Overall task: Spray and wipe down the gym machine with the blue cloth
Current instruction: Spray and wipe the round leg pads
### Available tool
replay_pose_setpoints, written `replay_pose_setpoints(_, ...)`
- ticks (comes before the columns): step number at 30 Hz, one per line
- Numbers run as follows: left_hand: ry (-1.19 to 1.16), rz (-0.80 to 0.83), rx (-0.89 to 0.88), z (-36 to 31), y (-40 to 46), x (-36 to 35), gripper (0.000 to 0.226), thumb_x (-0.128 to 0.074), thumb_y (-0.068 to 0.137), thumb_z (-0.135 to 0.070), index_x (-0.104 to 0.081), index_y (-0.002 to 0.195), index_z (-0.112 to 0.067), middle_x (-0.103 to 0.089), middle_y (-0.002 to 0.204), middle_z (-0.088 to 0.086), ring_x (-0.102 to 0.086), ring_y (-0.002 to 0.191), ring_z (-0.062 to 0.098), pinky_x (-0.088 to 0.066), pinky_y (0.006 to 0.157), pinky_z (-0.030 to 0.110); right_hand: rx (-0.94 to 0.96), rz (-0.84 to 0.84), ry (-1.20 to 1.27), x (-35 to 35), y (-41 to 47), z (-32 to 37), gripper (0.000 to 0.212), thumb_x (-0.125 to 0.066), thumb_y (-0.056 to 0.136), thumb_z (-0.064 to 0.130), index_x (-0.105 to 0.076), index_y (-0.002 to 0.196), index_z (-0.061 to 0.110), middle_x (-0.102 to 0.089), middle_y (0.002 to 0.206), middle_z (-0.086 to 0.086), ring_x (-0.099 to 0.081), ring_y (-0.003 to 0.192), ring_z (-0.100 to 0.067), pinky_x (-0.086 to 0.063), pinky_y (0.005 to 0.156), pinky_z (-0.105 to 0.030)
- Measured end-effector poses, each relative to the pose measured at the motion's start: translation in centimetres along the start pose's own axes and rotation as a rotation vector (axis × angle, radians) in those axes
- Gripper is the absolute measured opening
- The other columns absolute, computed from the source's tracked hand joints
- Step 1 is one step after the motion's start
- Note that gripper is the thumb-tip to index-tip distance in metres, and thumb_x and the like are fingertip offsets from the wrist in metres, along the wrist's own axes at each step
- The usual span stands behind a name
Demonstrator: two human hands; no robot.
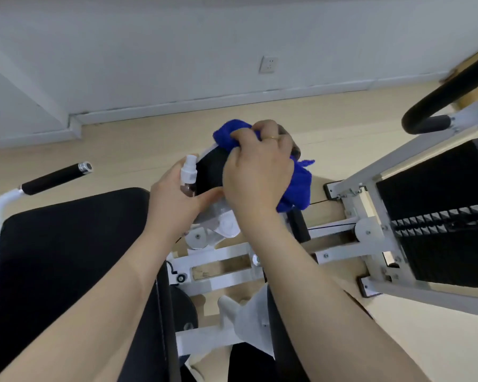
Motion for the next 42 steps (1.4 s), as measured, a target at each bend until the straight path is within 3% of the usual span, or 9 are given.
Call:
replay_pose_setpoints(7, -0.237, 0.142, 0.07, 1.7, 0.0, 2.6, 0.044, -0.043, 0.067, -0.011, -0.063, 0.1, -0.03, -0.055, 0.062, 0.004, -0.047, 0.049, 0.02, -0.042, 0.048, 0.027, 0.384, 0.16, 0.012, -1.7, -7.6, -1.6, 0.044, -0.039, 0.076, 0.01, -0.066, 0.111, 0.013, -0.039, 0.114, -0.003, -0.037, 0.089, -0.024, -0.045, 0.066, -0.032)
replay_pose_setpoints(11, -0.233, 0.18, 0.087, 1.7, -1.1, 3.1, 0.047, -0.041, 0.066, -0.012, -0.06, 0.107, -0.023, -0.065, 0.09, 0.0, -0.051, 0.041, 0.015, -0.044, 0.049, 0.022, -0.197, 0.037, 0.438, 0.3, -3.1, -3.0, 0.031, -0.041, 0.096, 0.012, -0.052, 0.126, 0.014, -0.036, 0.117, 0.001, -0.042, 0.101, -0.012, -0.037, 0.09, -0.025)
replay_pose_setpoints(14, -0.145, 0.17, 0.068, 1.9, -2.2, 3.5, 0.04, -0.047, 0.077, -0.008, -0.059, 0.102, -0.036, -0.067, 0.083, 0.013, -0.052, 0.043, 0.011, -0.047, 0.055, 0.023, -0.558, 0.003, 0.637, -1.8, -1.6, -5.1, 0.033, -0.028, 0.1, 0.013, -0.046, 0.128, 0.012, -0.035, 0.129, -0.004, -0.046, 0.107, -0.015, -0.035, 0.095, -0.024)
replay_pose_setpoints(19, -0.03, 0.075, 0.041, 2.9, -3.2, 2.9, 0.039, -0.065, 0.082, -0.013, -0.059, 0.087, -0.051, -0.067, 0.08, -0.014, -0.055, 0.054, 0.003, -0.048, 0.059, 0.013, -0.907, 0.208, 0.748, -9.9, -4.5, -9.6, 0.027, -0.033, 0.095, 0.014, -0.051, 0.111, 0.026, -0.06, 0.109, -0.004, -0.059, 0.098, -0.024, -0.05, 0.091, -0.046)
replay_pose_setpoints(24, -0.073, -0.034, 0.087, 3.7, -3.7, 1.8, 0.03, -0.069, 0.082, -0.015, -0.06, 0.085, -0.043, -0.065, 0.082, -0.011, -0.054, 0.059, 0.006, -0.046, 0.054, 0.011, -1.349, 0.361, 1.087, -10.7, -4.7, -9.6, 0.021, -0.039, 0.092, 0.01, -0.059, 0.085, 0.012, -0.066, 0.082, -0.01, -0.061, 0.073, -0.025, -0.057, 0.064, -0.032)
replay_pose_setpoints(27, -0.146, -0.058, 0.107, 3.1, -3.7, 1.7, 0.031, -0.067, 0.083, -0.01, -0.06, 0.084, -0.04, -0.067, 0.091, -0.014, -0.052, 0.056, 0.006, -0.045, 0.054, 0.013, -1.243, 0.145, 1.293, -7.5, -2.6, -8.9, 0.017, -0.041, 0.074, 0.006, -0.043, 0.062, 0.018, -0.051, 0.067, -0.007, -0.047, 0.066, -0.023, -0.045, 0.058, -0.025)
replay_pose_setpoints(30, -0.131, -0.056, 0.1, 2.9, -3.1, 1.9, 0.028, -0.067, 0.083, -0.009, -0.061, 0.085, -0.036, -0.068, 0.089, -0.015, -0.052, 0.051, 0.006, -0.047, 0.055, 0.017, -0.885, -0.027, 1.303, -5.8, -2.0, -8.7, 0.027, -0.04, 0.081, 0.004, -0.057, 0.07, 0.021, -0.056, 0.075, -0.005, -0.05, 0.073, -0.021, -0.044, 0.065, -0.028)
replay_pose_setpoints(37, -0.091, -0.035, 0.072, 3.0, -2.6, 2.1, 0.032, -0.068, 0.081, -0.01, -0.061, 0.079, -0.042, -0.066, 0.079, -0.016, -0.052, 0.049, 0.007, -0.049, 0.057, 0.02, -1.423, 0.614, 0.748, -12.4, -10.3, -10.0, 0.015, -0.039, 0.089, 0.007, -0.049, 0.079, 0.012, -0.059, 0.092, -0.012, -0.053, 0.077, -0.022, -0.046, 0.074, -0.032)
replay_pose_setpoints(42, -0.109, -0.019, 0.053, 3.2, -2.1, 2.1, 0.03, -0.067, 0.082, -0.011, -0.061, 0.083, -0.041, -0.068, 0.084, -0.017, -0.052, 0.05, 0.008, -0.048, 0.056, 0.024, -1.3, 0.087, 0.996, -8.0, -6.7, -7.9, 0.026, -0.042, 0.084, 0.005, -0.038, 0.061, 0.016, -0.042, 0.061, -0.001, -0.039, 0.058, -0.015, -0.033, 0.057, -0.028)
Point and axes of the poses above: each hand's wrist, its own y-axis towards the middle knuckle, its own x-axis out of the back of the hand, z = x × y, the point moved 2 cm from there along y, towards the middle knuckle
